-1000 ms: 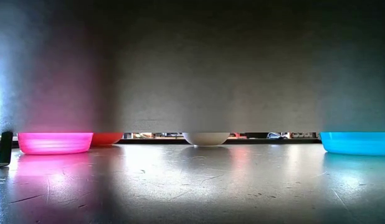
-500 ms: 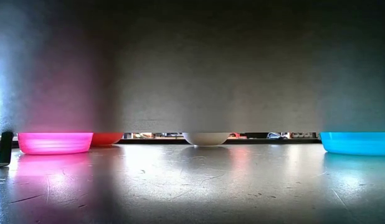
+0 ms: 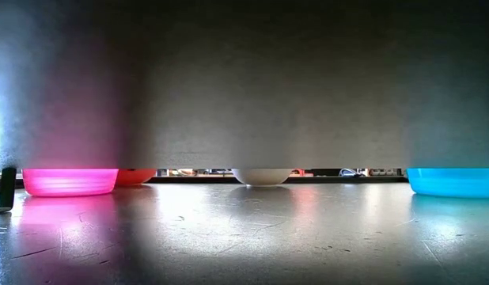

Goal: Place and stack bowls onto a shelf
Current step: Stack the orange bowl on top of the blue bowl on the shelf

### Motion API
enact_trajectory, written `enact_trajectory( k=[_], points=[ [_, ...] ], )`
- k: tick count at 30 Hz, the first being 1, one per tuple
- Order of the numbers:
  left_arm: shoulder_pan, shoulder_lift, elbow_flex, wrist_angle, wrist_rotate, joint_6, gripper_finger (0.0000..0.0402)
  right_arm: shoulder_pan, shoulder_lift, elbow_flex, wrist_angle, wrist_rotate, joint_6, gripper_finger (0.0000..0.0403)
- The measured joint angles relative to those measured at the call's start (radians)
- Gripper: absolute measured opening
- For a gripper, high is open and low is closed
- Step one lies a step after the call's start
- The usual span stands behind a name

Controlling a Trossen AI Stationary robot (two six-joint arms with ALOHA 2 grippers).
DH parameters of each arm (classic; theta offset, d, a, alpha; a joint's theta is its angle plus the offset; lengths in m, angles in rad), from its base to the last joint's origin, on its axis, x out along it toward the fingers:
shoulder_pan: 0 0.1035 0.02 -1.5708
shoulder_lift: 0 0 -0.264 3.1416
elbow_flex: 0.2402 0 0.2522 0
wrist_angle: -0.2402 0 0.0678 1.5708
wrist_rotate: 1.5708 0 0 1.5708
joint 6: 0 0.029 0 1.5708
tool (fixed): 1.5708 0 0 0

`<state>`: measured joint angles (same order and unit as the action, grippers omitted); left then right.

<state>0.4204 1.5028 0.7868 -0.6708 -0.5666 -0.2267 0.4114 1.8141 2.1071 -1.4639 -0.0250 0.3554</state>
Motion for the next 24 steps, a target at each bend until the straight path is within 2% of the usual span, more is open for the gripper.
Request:
enact_trajectory(
  k=[2, 3, 8, 14, 20, 24],
  points=[
    [0.001, 0.000, 0.000, 0.001, 0.011, 0.019, 0.0022, 0.000, 0.000, 0.000, 0.000, 0.000, 0.000, 0.0096],
    [0.002, 0.000, 0.000, 0.001, 0.014, 0.022, 0.0012, 0.000, 0.000, 0.000, 0.000, 0.000, 0.000, 0.0096],
    [0.003, 0.000, 0.019, -0.011, 0.093, 0.039, 0.0003, 0.000, 0.000, 0.000, 0.000, 0.000, 0.000, 0.0095],
    [-0.001, -0.035, 0.115, -0.052, 0.204, 0.078, 0.0001, 0.000, 0.000, 0.000, 0.000, 0.000, -0.032, 0.0095],
    [-0.028, -0.144, 0.203, -0.055, 0.378, 0.138, 0.0000, 0.000, 0.000, 0.000, 0.000, 0.001, -0.117, 0.0095],
    [-0.117, -0.252, 0.221, -0.038, 0.536, 0.139, 0.0000, 0.000, 0.000, 0.000, 0.000, 0.001, -0.192, 0.0095]
  ],
)
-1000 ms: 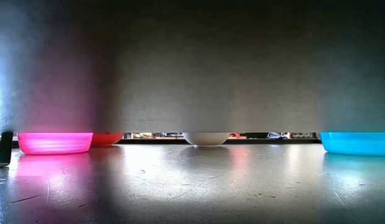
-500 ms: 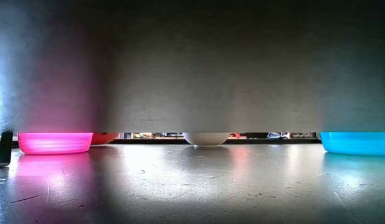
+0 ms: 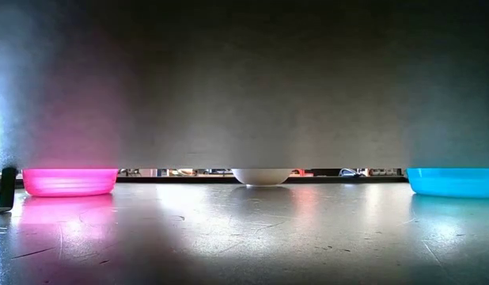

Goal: Place and stack bowls onto a shelf
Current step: Stack the orange bowl on top of the blue bowl on the shelf

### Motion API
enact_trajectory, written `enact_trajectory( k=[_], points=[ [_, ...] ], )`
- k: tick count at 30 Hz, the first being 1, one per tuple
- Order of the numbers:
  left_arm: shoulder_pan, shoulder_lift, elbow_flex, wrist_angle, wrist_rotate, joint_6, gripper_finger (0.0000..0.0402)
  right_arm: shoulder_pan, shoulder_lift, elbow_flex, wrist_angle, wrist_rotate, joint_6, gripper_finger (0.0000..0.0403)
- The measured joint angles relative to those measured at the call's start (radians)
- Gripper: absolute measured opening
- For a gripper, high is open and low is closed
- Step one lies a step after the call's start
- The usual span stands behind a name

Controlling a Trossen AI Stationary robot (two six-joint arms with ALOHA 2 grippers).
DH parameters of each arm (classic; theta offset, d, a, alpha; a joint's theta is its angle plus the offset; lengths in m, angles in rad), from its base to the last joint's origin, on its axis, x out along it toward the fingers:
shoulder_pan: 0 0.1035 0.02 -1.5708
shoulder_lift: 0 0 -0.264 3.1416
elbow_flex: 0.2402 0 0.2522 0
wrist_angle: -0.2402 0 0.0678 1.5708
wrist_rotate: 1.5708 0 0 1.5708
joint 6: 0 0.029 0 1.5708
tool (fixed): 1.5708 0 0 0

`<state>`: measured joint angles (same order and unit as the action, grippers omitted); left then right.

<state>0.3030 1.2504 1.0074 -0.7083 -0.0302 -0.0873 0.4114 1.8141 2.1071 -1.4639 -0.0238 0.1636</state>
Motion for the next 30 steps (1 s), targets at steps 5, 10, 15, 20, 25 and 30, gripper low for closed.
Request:
enact_trajectory(
  k=[5, 10, 15, 20, 25, 30],
  points=[
    [-0.222, -0.114, -0.005, 0.039, 0.021, 0.000, 0.0000, 0.000, 0.000, 0.000, 0.019, 0.000, -0.108, 0.0095],
    [-0.496, -0.146, -0.006, 0.153, 0.021, 0.001, 0.0000, 0.000, 0.000, 0.000, 0.145, 0.000, -0.201, 0.0095],
    [-0.709, -0.107, -0.006, 0.226, 0.017, 0.069, 0.0000, 0.000, 0.000, 0.000, 0.240, 0.000, -0.236, 0.0095],
    [-0.820, -0.026, -0.007, 0.262, 0.017, 0.074, 0.0000, 0.000, 0.000, 0.000, 0.267, 0.000, -0.234, 0.0098],
    [-0.851, 0.069, -0.007, 0.389, 0.067, 0.112, 0.0000, 0.000, 0.000, 0.000, 0.331, -0.002, -0.258, 0.0120],
    [-0.850, 0.139, 0.037, 0.386, 0.090, 0.168, 0.0000, 0.000, 0.000, 0.000, 0.357, -0.010, -0.283, 0.0142]
  ],
)
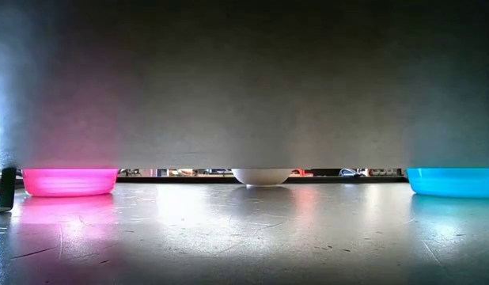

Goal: Place and stack bowls onto a shelf
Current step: Stack the orange bowl on top of the blue bowl on the shelf

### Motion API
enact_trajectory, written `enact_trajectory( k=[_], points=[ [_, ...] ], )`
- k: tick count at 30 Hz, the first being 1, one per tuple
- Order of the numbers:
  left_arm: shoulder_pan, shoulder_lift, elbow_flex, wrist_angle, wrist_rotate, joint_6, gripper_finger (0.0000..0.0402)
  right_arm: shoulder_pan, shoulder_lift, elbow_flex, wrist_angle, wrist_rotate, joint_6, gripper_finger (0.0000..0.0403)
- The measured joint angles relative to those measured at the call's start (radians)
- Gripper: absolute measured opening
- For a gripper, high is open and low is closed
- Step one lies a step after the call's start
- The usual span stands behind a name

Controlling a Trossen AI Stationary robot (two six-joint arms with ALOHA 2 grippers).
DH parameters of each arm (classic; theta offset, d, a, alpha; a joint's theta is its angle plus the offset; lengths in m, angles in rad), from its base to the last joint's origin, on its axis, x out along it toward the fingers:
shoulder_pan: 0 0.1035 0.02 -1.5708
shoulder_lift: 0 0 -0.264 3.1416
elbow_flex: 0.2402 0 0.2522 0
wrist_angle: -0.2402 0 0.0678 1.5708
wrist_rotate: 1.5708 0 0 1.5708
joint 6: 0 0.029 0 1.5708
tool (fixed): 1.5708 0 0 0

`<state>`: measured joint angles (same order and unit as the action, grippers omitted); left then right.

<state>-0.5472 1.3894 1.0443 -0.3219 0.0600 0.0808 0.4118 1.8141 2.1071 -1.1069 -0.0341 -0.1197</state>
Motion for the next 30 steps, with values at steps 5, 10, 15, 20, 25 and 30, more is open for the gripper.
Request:
enact_trajectory(
  k=[5, 10, 15, 20, 25, 30],
  points=[
    [0.000, 0.044, 0.089, -0.017, 0.003, 0.114, 0.0000, 0.000, 0.002, 0.000, 0.022, -0.005, -0.049, 0.0154],
    [0.000, 0.088, 0.191, -0.095, 0.005, 0.185, 0.0000, 0.000, 0.005, -0.003, 0.042, -0.058, -0.107, 0.0155],
    [0.000, 0.128, 0.262, -0.151, 0.003, 0.260, 0.0000, 0.000, 0.009, -0.008, 0.048, -0.124, -0.158, 0.0154],
    [0.002, 0.144, 0.295, -0.169, 0.002, 0.324, 0.0000, 0.000, 0.009, -0.032, 0.052, -0.175, -0.188, 0.0144],
    [0.002, 0.147, 0.300, -0.151, 0.002, 0.388, 0.0000, 0.000, 0.009, -0.053, 0.068, -0.184, -0.209, 0.0130],
    [0.003, 0.148, 0.300, -0.137, 0.003, 0.442, 0.0000, 0.001, 0.009, -0.055, 0.072, -0.210, -0.236, 0.0105]
  ],
)
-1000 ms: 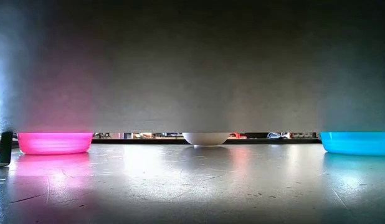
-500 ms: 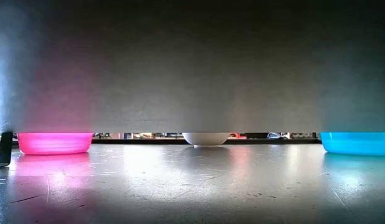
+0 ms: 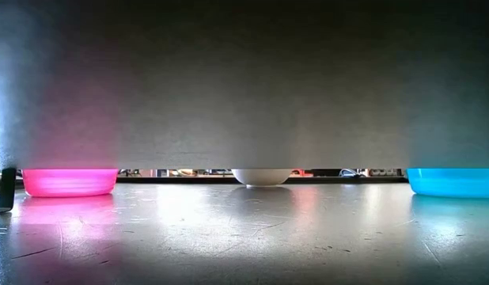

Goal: Place and stack bowls onto a shelf
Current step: Stack the orange bowl on top of the blue bowl on the shelf

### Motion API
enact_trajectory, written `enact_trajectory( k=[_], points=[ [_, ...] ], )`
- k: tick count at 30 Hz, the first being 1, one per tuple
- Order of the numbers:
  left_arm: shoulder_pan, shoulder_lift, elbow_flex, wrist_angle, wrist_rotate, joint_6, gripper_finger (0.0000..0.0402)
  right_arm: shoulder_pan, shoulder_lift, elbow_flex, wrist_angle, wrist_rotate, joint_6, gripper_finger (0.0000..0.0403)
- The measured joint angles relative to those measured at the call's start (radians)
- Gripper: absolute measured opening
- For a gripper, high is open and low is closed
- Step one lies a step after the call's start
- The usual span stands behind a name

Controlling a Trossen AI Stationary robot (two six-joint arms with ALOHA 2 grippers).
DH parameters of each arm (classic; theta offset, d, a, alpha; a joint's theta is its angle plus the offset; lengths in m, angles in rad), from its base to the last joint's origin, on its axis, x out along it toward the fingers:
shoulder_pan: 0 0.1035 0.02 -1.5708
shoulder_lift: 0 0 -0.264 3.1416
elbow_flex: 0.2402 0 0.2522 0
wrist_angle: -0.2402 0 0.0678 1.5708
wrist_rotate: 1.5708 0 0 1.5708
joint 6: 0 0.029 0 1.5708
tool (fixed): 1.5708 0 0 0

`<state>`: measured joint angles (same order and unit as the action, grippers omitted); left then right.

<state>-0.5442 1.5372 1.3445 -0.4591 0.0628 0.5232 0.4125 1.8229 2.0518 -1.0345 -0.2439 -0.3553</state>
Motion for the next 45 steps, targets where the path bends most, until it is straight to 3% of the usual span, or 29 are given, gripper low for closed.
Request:
enact_trajectory(
  k=[9, 14, 21, 30, 37, 41, 45],
  points=[
    [0.003, 0.000, 0.005, 0.045, 0.001, 0.009, 0.0011, 0.000, 0.000, -0.002, -0.008, -0.135, -0.020, 0.0018],
    [0.006, -0.001, 0.021, 0.099, -0.009, -0.048, 0.0051, 0.000, 0.000, -0.002, -0.009, -0.205, -0.016, 0.0009],
    [0.008, -0.002, 0.024, 0.113, -0.106, -0.097, 0.0128, -0.005, 0.000, -0.002, -0.032, -0.189, 0.031, 0.0008],
    [0.010, -0.005, 0.062, 0.038, -0.189, -0.114, 0.0179, -0.030, 0.000, -0.002, -0.164, -0.196, 0.336, 0.0008],
    [0.010, -0.006, 0.123, -0.102, -0.260, -0.147, 0.0183, -0.026, 0.000, 0.025, -0.222, -0.204, 0.557, 0.0008],
    [0.010, -0.007, 0.134, -0.198, -0.339, -0.234, 0.0183, 0.017, -0.002, 0.073, -0.228, -0.209, 0.657, 0.0008],
    [0.010, -0.007, 0.127, -0.230, -0.353, -0.276, 0.0183, 0.078, -0.003, 0.085, -0.199, -0.179, 0.711, 0.0008]
  ],
)
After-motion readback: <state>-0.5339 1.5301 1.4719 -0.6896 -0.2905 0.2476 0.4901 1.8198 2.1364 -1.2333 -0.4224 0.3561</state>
